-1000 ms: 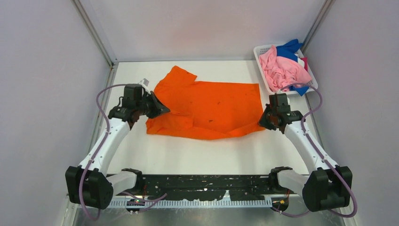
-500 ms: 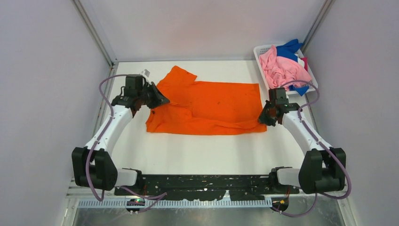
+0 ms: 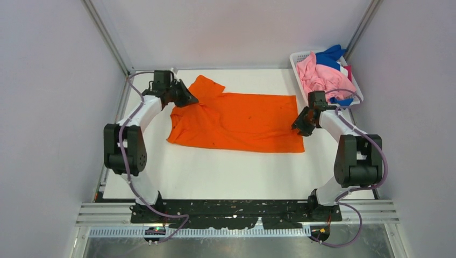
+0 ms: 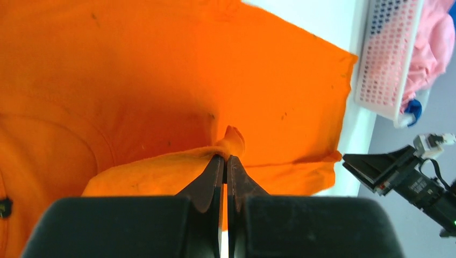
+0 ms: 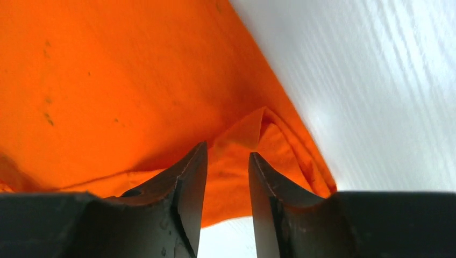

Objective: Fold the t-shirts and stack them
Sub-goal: Fold the flattened tshirt in 1/3 of the way

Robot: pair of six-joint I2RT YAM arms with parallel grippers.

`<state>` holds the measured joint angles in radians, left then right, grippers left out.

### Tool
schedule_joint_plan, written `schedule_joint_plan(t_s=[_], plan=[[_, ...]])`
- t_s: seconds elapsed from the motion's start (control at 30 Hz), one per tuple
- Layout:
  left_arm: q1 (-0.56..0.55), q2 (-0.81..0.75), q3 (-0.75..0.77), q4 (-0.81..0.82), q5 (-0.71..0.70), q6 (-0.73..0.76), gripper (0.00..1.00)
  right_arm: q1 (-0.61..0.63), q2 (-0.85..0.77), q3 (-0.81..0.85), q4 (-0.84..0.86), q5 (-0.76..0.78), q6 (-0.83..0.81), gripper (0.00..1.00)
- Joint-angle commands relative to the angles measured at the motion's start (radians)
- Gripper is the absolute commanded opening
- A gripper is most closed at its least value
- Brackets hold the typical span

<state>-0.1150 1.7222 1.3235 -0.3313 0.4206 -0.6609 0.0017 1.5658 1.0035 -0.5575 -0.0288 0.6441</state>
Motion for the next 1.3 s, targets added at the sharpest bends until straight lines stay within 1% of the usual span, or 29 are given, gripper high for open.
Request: schedule_joint_plan(t_s=[0.0,0.03,0.07,0.1,0.13,0.17,0.2,0.23,0.3,0.33,0.43,0.53,0.6,0.73,0.77,0.87,0.93,1.1,1.27], plan=[[0.028,0.13,0.156,0.032,0.012,0.009,0.0,-0.033,0.043,0.087,0.101,-0.003,0.054,0.46],[0.033,0.165,0.213,-0.008,0.014,0.008,0.03,-0.034,0.048,0.105,0.107,-0.001,0.052,0.52],[0.035,0.197,0.273,-0.057,0.008,0.009,0.12,-0.034,0.051,0.113,0.105,-0.003,0.045,0.56],[0.036,0.215,0.33,-0.096,-0.005,0.008,0.23,-0.034,0.044,0.122,0.104,-0.002,0.038,0.65],[0.037,0.224,0.344,-0.118,-0.02,0.009,0.47,-0.034,0.038,0.123,0.1,0.005,0.026,0.7],[0.037,0.223,0.352,-0.129,-0.039,0.005,0.76,-0.034,0.016,0.117,0.1,0.008,0.02,0.81],[0.036,0.215,0.352,-0.144,-0.068,0.004,0.97,-0.034,0.003,0.109,0.109,0.01,0.005,0.86],[0.036,0.207,0.356,-0.168,-0.095,0.006,0.99,-0.034,-0.028,0.088,0.114,0.01,-0.001,0.95],[0.038,0.192,0.368,-0.22,-0.135,0.013,1.0,-0.03,-0.076,0.047,0.134,0.001,-0.027,0.99],[0.038,0.181,0.362,-0.233,-0.135,0.015,1.0,-0.027,-0.093,0.023,0.144,-0.007,-0.047,0.99],[0.036,0.13,0.296,-0.232,-0.09,0.008,1.0,-0.005,-0.154,-0.011,0.149,-0.024,-0.085,0.97],[0.034,0.075,0.169,-0.191,-0.055,-0.006,1.0,0.054,-0.178,-0.057,0.177,-0.04,-0.113,0.96],[0.034,0.044,0.074,-0.135,-0.025,-0.021,1.0,0.114,-0.171,-0.074,0.197,-0.053,-0.122,0.96],[0.034,0.033,-0.054,-0.115,0.008,-0.022,0.99,0.187,-0.088,-0.073,0.22,-0.078,-0.118,0.95],[0.034,0.034,-0.084,-0.126,0.001,-0.016,1.0,0.193,-0.074,-0.072,0.222,-0.079,-0.11,0.95],[0.033,0.033,-0.127,-0.196,-0.09,0.018,1.0,0.209,-0.033,-0.079,0.224,-0.083,-0.101,0.95],[0.035,0.02,-0.157,-0.23,-0.145,0.042,1.0,0.21,-0.019,-0.088,0.209,-0.05,-0.101,0.95],[0.043,-0.001,-0.227,-0.262,-0.231,0.074,1.0,0.206,0.015,-0.105,0.132,-0.001,-0.14,0.95],[0.063,-0.004,-0.239,-0.28,-0.24,0.081,1.0,0.171,0.024,-0.141,0.111,-0.033,-0.153,0.95]])
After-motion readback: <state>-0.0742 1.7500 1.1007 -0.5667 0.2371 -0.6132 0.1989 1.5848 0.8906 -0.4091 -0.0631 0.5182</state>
